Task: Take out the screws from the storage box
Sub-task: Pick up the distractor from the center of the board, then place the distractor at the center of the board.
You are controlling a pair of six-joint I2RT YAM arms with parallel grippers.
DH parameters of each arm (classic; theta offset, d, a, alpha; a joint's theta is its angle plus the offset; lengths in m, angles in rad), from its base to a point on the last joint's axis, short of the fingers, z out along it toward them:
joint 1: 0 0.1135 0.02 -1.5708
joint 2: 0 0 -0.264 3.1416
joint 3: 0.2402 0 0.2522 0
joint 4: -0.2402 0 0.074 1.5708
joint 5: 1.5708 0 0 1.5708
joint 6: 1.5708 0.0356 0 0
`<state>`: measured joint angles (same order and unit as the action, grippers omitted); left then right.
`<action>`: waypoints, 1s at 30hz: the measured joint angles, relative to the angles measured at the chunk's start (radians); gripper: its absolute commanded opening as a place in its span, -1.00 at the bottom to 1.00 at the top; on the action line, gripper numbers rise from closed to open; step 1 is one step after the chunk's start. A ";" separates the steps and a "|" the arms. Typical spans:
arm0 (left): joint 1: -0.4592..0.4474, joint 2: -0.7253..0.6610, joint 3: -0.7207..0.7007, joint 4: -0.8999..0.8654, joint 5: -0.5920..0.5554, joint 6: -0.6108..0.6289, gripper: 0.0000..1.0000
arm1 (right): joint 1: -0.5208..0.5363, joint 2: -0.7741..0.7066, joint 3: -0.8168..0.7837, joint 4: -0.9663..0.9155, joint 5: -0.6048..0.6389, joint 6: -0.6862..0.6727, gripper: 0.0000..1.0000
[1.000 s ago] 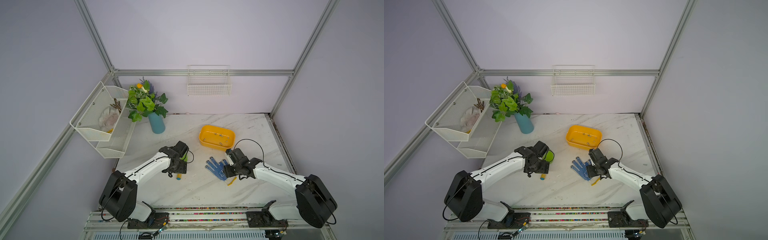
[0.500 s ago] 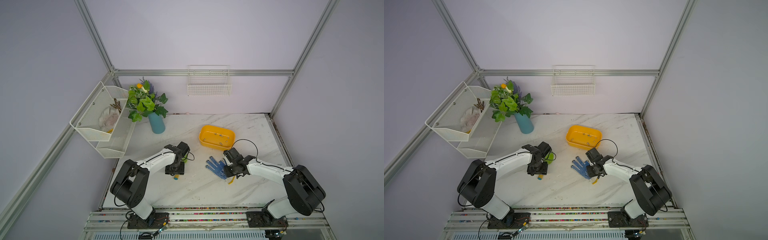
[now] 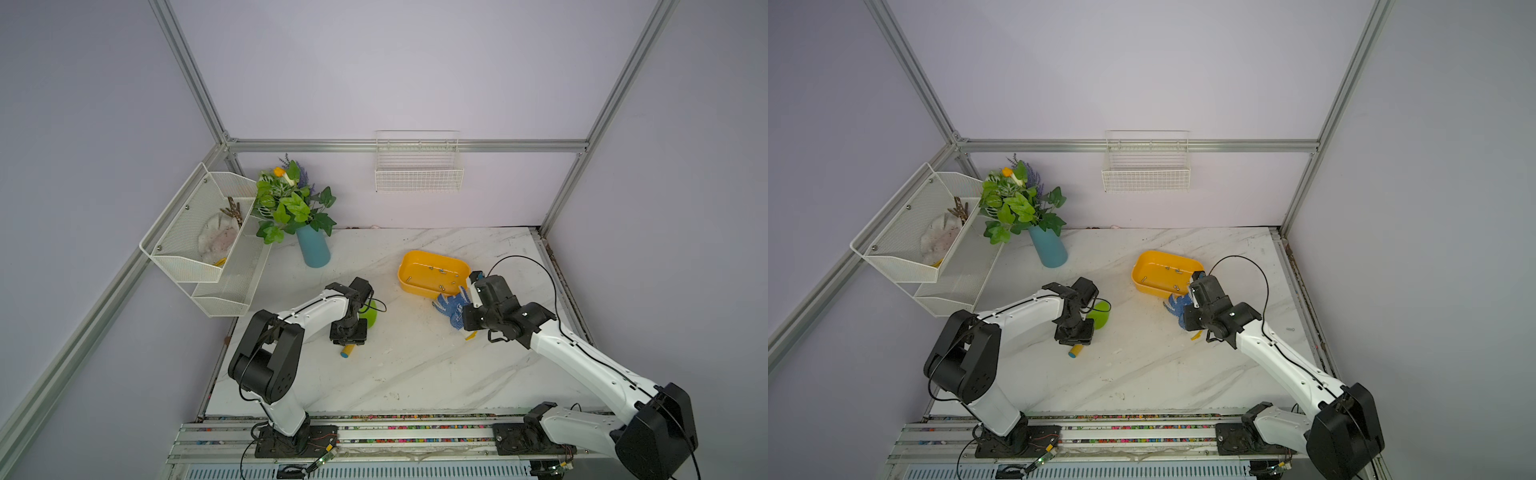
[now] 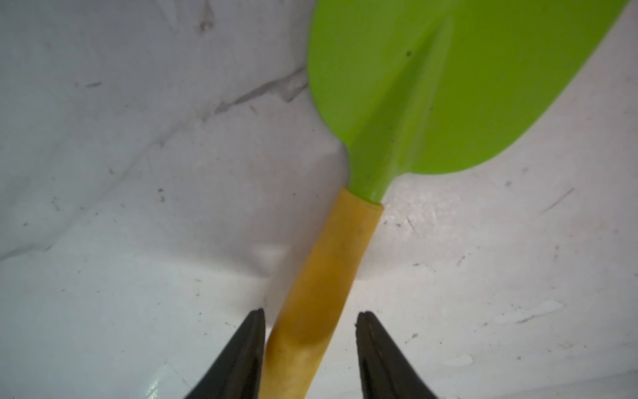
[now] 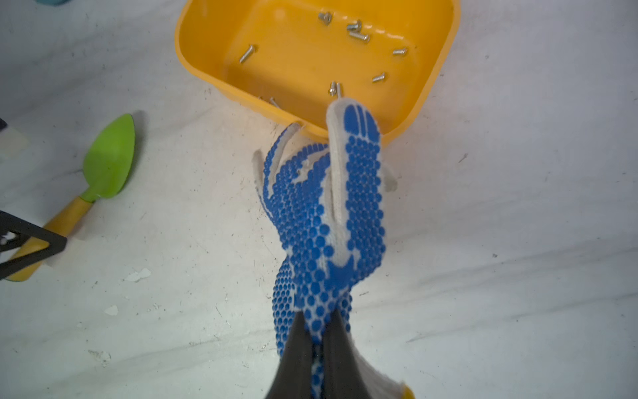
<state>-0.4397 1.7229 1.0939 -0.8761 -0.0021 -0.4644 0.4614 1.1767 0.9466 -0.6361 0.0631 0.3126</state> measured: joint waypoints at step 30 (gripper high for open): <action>0.323 0.182 0.261 -0.090 -0.022 0.091 -0.65 | -0.583 0.612 0.259 0.213 0.029 0.007 -1.00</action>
<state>-0.1162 1.9045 1.3544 -0.9657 -0.0242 -0.3733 -0.1219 1.7889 1.2053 -0.4229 0.0917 0.3199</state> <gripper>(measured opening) 0.228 0.069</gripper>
